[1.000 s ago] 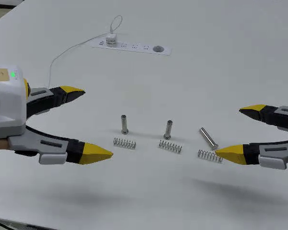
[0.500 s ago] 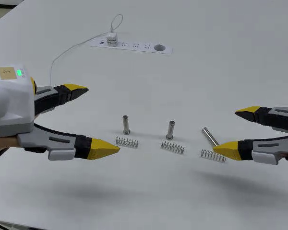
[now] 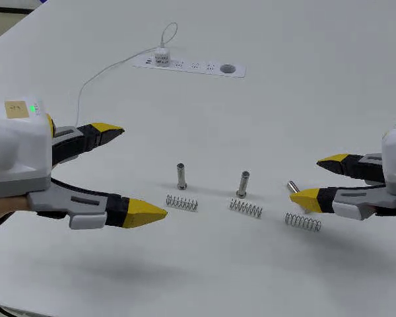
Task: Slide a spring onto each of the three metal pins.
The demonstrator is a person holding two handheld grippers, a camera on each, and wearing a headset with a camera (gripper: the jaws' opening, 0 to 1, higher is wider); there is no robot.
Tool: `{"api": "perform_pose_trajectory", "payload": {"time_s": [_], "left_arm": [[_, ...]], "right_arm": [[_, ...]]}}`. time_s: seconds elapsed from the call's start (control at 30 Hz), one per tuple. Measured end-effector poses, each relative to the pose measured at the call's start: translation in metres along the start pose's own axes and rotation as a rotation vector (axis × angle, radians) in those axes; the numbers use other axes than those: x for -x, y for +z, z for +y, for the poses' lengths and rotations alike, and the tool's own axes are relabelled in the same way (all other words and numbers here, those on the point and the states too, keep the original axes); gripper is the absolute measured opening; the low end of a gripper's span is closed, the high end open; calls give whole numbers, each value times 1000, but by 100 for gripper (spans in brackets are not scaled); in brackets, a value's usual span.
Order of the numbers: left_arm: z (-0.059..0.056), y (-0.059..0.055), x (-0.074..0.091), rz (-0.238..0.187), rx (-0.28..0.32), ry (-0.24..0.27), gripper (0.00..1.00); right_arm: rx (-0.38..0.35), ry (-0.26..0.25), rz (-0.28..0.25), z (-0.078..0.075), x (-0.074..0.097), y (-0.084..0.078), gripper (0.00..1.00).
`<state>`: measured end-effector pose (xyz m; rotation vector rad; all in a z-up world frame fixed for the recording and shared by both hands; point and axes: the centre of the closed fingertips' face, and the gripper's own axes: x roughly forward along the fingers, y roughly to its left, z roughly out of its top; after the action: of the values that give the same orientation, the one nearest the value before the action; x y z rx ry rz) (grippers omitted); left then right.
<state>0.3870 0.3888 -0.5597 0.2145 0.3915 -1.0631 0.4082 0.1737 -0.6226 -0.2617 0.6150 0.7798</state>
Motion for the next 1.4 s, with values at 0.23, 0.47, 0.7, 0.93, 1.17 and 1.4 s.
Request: {"api": "perform_pose_trajectory", "payload": {"time_s": [0.23,0.47,0.7,0.93,1.17,1.4], "left_arm": [[-3,0,-3,2,1,-12,98],[0,-2,-3,3,7,-4,99],[2,-2,-2,4,4,1,99],[1,-6,-3,8,14,10,99],[3,-11,0,15,26,15,98],[6,-11,1,9,28,24,98]], "right_arm": [[-24,-11,26,-3,-12,-4,42],[-36,-26,46,-6,-22,-8,35],[-87,-32,68,-11,-28,-14,30],[-141,-44,126,-12,-35,-26,25],[-152,-60,163,-11,-41,-30,23],[-140,-81,196,-8,-43,-32,19]]}}
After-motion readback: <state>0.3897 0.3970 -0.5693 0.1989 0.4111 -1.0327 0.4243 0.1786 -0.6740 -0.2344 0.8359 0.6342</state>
